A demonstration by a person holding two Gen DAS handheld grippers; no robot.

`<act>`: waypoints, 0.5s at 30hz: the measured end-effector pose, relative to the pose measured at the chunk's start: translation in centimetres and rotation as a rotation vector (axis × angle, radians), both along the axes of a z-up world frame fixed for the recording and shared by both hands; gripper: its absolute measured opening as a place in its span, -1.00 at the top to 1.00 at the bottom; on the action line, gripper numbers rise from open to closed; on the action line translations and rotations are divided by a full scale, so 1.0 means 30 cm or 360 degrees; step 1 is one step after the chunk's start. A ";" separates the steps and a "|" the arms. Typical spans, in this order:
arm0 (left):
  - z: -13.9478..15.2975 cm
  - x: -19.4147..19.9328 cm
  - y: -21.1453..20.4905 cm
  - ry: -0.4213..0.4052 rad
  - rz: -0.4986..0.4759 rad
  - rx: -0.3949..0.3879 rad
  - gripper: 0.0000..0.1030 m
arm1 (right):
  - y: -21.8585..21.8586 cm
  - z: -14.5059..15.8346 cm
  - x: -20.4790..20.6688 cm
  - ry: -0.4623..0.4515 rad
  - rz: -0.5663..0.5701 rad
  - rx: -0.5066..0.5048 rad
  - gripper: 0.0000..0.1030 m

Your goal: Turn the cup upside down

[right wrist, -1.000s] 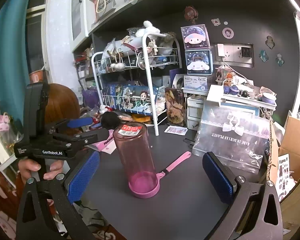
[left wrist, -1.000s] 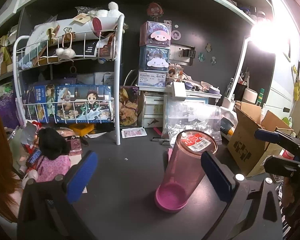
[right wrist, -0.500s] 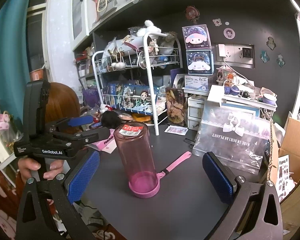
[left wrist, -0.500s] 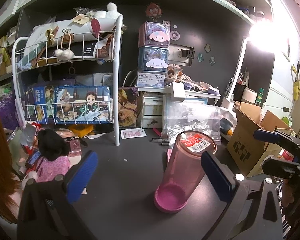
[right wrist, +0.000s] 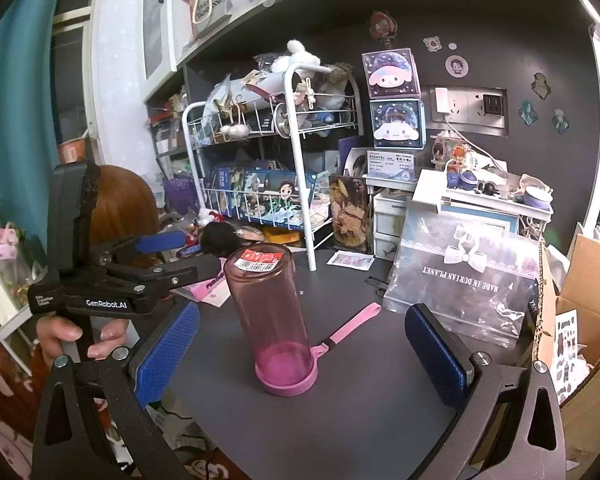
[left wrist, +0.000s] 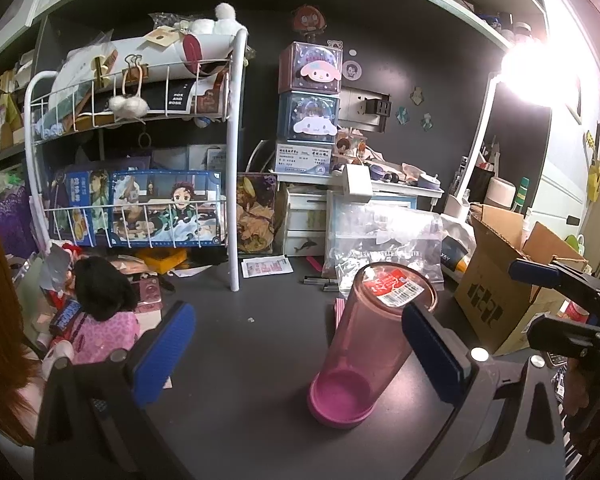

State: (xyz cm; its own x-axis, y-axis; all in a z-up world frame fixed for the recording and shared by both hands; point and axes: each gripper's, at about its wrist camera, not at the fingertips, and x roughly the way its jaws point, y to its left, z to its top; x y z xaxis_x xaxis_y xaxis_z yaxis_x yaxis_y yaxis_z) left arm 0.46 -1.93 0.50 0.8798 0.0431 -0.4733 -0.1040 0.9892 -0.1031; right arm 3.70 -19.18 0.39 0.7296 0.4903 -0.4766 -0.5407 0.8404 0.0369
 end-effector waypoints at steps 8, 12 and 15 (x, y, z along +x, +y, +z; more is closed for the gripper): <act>-0.002 0.004 0.002 0.0002 0.0008 0.0005 -0.99 | -0.001 -0.001 0.001 0.0003 0.0002 -0.0002 -1.00; -0.004 0.006 0.003 0.0001 0.0005 0.0002 -0.99 | 0.000 -0.001 0.000 0.0001 0.0000 -0.0003 -1.00; -0.004 0.006 0.003 -0.0002 0.0007 0.0006 -0.99 | 0.001 -0.001 0.000 0.0002 -0.0002 -0.0001 -1.00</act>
State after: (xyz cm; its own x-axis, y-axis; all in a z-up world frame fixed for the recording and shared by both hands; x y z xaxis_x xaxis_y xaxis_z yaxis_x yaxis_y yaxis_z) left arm 0.64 -1.84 0.37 0.8801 0.0488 -0.4722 -0.1083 0.9891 -0.0996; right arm 3.70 -19.15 0.36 0.7296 0.4893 -0.4778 -0.5398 0.8410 0.0369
